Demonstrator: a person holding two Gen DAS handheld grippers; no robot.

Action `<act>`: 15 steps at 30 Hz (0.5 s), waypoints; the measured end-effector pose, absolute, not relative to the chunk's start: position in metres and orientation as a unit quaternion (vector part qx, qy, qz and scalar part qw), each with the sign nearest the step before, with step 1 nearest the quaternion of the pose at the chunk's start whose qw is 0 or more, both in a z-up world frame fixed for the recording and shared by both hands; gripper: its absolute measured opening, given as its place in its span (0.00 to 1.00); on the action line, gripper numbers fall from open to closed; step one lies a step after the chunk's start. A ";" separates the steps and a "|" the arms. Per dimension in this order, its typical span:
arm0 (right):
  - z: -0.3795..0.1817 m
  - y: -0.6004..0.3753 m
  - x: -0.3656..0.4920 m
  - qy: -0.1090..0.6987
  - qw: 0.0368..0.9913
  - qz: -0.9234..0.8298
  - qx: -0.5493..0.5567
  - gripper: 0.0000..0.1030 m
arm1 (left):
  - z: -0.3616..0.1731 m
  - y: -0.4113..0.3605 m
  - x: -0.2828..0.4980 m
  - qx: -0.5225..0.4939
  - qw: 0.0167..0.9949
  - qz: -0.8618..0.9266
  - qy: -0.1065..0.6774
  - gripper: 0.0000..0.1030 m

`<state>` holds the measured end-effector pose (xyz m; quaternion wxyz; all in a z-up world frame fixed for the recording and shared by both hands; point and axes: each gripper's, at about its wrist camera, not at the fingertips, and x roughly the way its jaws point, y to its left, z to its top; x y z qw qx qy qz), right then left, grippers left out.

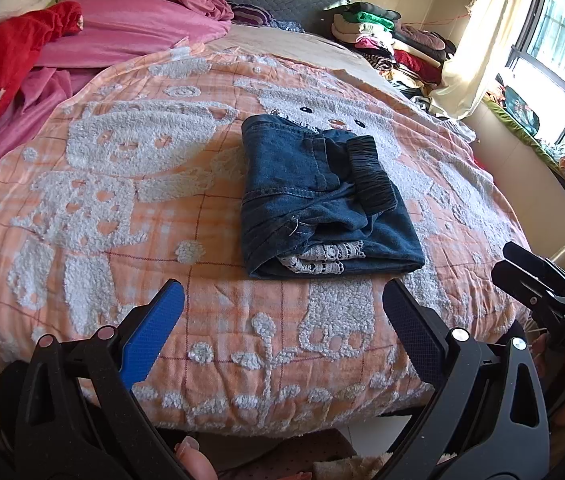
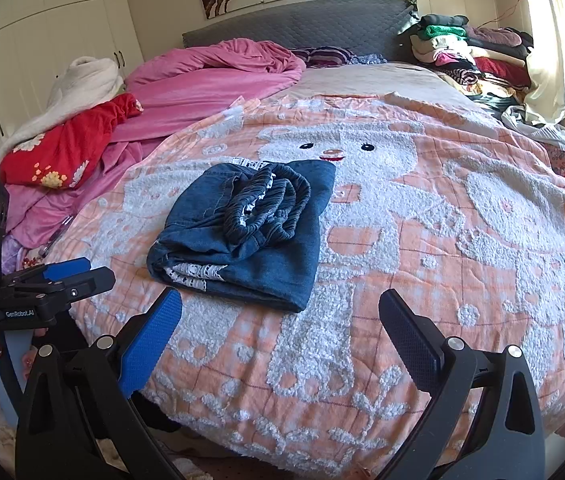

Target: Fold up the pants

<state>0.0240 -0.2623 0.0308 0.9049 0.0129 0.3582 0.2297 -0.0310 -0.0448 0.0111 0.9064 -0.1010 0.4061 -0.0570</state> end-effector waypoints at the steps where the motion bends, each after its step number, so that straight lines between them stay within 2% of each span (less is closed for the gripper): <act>1: 0.031 -0.262 0.024 0.358 0.905 0.230 0.013 0.96 | 0.011 -0.045 -0.031 -0.099 0.907 -0.056 0.405 0.91; 15: 0.027 -0.261 0.024 0.364 0.904 0.222 0.012 0.96 | 0.010 -0.041 -0.030 -0.094 0.906 -0.047 0.409 0.91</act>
